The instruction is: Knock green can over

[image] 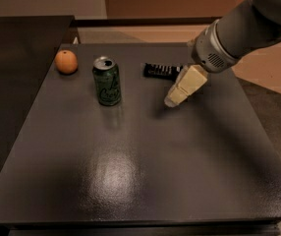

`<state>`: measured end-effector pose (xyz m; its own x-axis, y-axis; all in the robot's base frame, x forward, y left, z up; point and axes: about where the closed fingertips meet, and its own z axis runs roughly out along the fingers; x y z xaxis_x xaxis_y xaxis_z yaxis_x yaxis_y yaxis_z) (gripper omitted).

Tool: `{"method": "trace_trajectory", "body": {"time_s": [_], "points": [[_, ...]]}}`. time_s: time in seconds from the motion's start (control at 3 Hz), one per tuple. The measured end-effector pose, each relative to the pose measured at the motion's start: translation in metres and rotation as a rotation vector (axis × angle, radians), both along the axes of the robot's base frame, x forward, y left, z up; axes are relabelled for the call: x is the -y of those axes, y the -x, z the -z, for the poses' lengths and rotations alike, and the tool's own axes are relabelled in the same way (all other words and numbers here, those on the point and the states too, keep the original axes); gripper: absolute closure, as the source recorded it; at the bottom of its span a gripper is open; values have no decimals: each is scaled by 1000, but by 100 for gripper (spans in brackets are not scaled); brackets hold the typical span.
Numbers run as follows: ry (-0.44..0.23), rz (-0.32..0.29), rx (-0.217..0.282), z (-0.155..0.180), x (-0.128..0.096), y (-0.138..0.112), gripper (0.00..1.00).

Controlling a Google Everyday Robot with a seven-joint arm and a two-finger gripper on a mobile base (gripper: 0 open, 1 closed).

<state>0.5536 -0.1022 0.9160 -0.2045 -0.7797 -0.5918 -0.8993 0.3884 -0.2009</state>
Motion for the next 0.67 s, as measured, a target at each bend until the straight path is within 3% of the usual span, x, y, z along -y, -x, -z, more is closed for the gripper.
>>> {"method": "trace_trajectory", "body": {"time_s": [0.67], "points": [[-174,3,26,-1,-56,-28,0]]}}
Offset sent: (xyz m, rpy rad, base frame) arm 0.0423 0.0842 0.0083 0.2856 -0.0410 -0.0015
